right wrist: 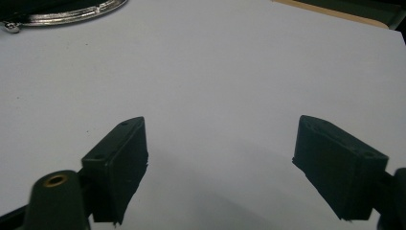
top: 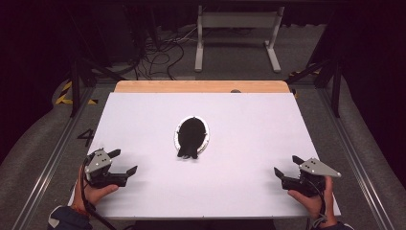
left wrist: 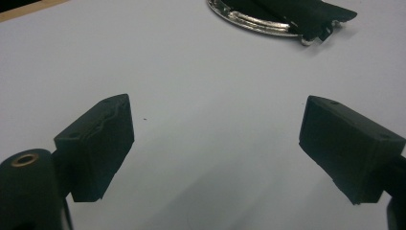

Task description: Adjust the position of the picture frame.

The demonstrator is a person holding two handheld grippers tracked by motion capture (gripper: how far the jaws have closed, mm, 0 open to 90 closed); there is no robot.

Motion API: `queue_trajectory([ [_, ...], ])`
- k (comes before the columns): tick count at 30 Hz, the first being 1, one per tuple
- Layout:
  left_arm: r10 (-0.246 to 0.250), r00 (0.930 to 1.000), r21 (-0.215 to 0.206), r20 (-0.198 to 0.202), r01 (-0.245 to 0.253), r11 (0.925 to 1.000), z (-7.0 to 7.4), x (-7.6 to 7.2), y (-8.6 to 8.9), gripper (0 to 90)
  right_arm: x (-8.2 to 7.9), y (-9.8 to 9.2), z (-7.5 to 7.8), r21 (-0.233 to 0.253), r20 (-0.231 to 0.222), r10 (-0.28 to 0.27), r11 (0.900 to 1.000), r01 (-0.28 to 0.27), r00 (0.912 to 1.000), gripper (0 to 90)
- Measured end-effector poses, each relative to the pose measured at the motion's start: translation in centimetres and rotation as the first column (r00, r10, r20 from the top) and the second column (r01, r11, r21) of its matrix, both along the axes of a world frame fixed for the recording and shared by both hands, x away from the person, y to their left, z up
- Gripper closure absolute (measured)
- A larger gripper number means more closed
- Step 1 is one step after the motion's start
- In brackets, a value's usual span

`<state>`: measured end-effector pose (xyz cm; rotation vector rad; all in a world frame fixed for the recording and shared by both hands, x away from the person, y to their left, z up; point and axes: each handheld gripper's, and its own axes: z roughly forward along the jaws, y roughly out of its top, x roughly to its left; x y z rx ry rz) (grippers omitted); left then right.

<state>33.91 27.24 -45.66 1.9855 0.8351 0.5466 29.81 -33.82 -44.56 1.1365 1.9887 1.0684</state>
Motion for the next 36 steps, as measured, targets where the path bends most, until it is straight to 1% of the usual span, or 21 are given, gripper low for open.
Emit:
queue_trajectory([
  [2, -0.001, 1.0, -0.001, 0.004, 0.001, 1.0, 0.0, 0.0, 0.0, 13.4, 0.0, 0.0, 0.0, 0.002, -0.007, 0.008, 1.0, -0.008, 0.9999, 23.0],
  [3, -0.003, 0.9999, -0.016, 0.01, 0.003, 0.9999, 0.1, -0.2, 0.2, 13.9, 0.2, 0.0, -0.1, 0.009, -0.02, 0.012, 1.0, -0.012, 0.9997, 24.0],
  [9, 0.018, 0.9997, -0.032, 0.013, -0.018, 0.9993, 0.2, -0.2, 0.3, 17.5, 0.5, 0.1, 0.1, 0.018, -0.019, 0.008, 1.0, -0.008, 0.9998, 24.7],
  [11, 0.018, 0.9997, -0.027, 0.017, -0.017, 0.9995, 0.2, -0.1, 0.3, 17.6, 0.5, 0.1, 0.1, 0.021, -0.022, 0.01, 1.0, -0.009, 0.9997, 25.5],
  [12, 0.02, 0.9996, -0.029, 0.021, -0.02, 0.9994, 0.3, -0.1, 0.3, 18.6, 0.5, 0.1, 0.1, 0.021, -0.028, 0.011, 1.0, -0.011, 0.9995, 27.5],
  [13, 0.013, 0.9996, -0.031, 0.024, -0.012, 0.9994, 0.6, 0.1, 0.2, 22.5, 0.7, 0.3, 0.2, 0.02, -0.047, 0.032, 0.999, -0.031, 0.9984, 34.1],
  [14, 0.013, 0.9996, -0.031, 0.024, -0.012, 0.9994, 0.6, 0.1, 0.2, 24.6, 0.7, 0.3, 0.2, 0.02, -0.047, 0.032, 0.999, -0.031, 0.9984, 34.1],
  [15, 0.01, 0.9993, -0.028, 0.035, -0.009, 0.9996, 0.8, 0.4, 0.1, 24.6, 0.8, 0.4, 0.4, 0.028, -0.053, 0.038, 0.999, -0.037, 0.9979, 35.8],
  [16, -0.005, 0.9994, -0.024, 0.034, 0.006, 0.9997, 1.1, 0.7, 0.1, 29.2, 1.0, 0.6, 0.5, 0.05, -0.061, 0.048, 0.998, -0.045, 0.997, 42.1],
  [18, -0.035, 0.9991, -0.021, 0.023, 0.035, 0.9992, 1.6, 1.7, -0.3, 42.4, 1.6, 1.2, 0.9, 0.084, -0.069, 0.074, 0.994, -0.068, 0.9949, 49.5],
  [21, -0.051, 0.9987, -0.002, -0.004, 0.051, 0.9987, 1.9, 3.6, -1.4, 57.1, 2.9, 2.6, 1.3, 0.058, -0.063, 0.101, 0.994, -0.098, 0.9929, 61.6],
  [23, -0.06, 0.9979, 0.023, -0.027, 0.06, 0.9979, 1.9, 5.2, -2.4, 68.3, 4.1, 3.8, 1.5, 0.053, -0.07, 0.11, 0.993, -0.107, 0.9914, 71.0],
  [25, -0.078, 0.9961, 0.02, -0.043, 0.079, 0.9967, 1.8, 6.7, -3.6, 73.3, 5.4, 5.1, 1.6, 0.066, -0.074, 0.119, 0.991, -0.114, 0.9902, 78.4],
  [26, -0.089, 0.9948, 0.03, -0.049, 0.091, 0.9954, 1.8, 7.5, -4.3, 76.1, 6.1, 5.8, 1.7, 0.075, -0.076, 0.125, 0.99, -0.119, 0.9893, 82.3],
  [27, -0.102, 0.9934, 0.021, -0.053, 0.103, 0.9945, 1.8, 8.3, -4.9, 79.1, 6.8, 6.6, 1.7, 0.078, -0.076, 0.13, 0.989, -0.124, 0.9886, 85.3],
  [29, -0.099, 0.9923, 0.019, -0.074, 0.1, 0.9948, 1.9, 9.8, -6.1, 84.4, 8.0, 8.1, 1.8, 0.098, -0.083, 0.142, 0.986, -0.134, 0.9863, 89.5],
  [31, -0.097, 0.9911, -0.008, -0.092, 0.096, 0.9953, 1.9, 11.3, -7.3, 87.8, 9.0, 9.7, 1.6, 0.114, -0.099, 0.151, 0.984, -0.139, 0.9835, 90.0],
  [33, -0.091, 0.9894, 0.009, -0.113, 0.093, 0.9956, 1.6, 12.5, -8.4, 89.5, 9.7, 11.1, 1.5, 0.111, -0.106, 0.162, 0.982, -0.15, 0.9811, 90.0],
  [34, -0.091, 0.9884, 0.001, -0.122, 0.092, 0.9958, 1.4, 12.9, -9.0, 89.6, 9.9, 11.7, 1.5, 0.113, -0.105, 0.167, 0.981, -0.155, 0.9804, 90.0],
  [35, -0.081, 0.9897, 0.023, -0.118, 0.085, 0.9961, 1.1, 13.3, -9.5, 89.6, 10.2, 12.2, 1.4, 0.116, -0.102, 0.173, 0.98, -0.161, 0.9796, 90.0],
  [36, -0.078, 0.9888, 0.042, -0.127, 0.084, 0.9955, 0.8, 13.5, -10.0, 89.5, 10.4, 12.8, 1.3, 0.12, -0.103, 0.175, 0.979, -0.163, 0.9791, 90.0],
])
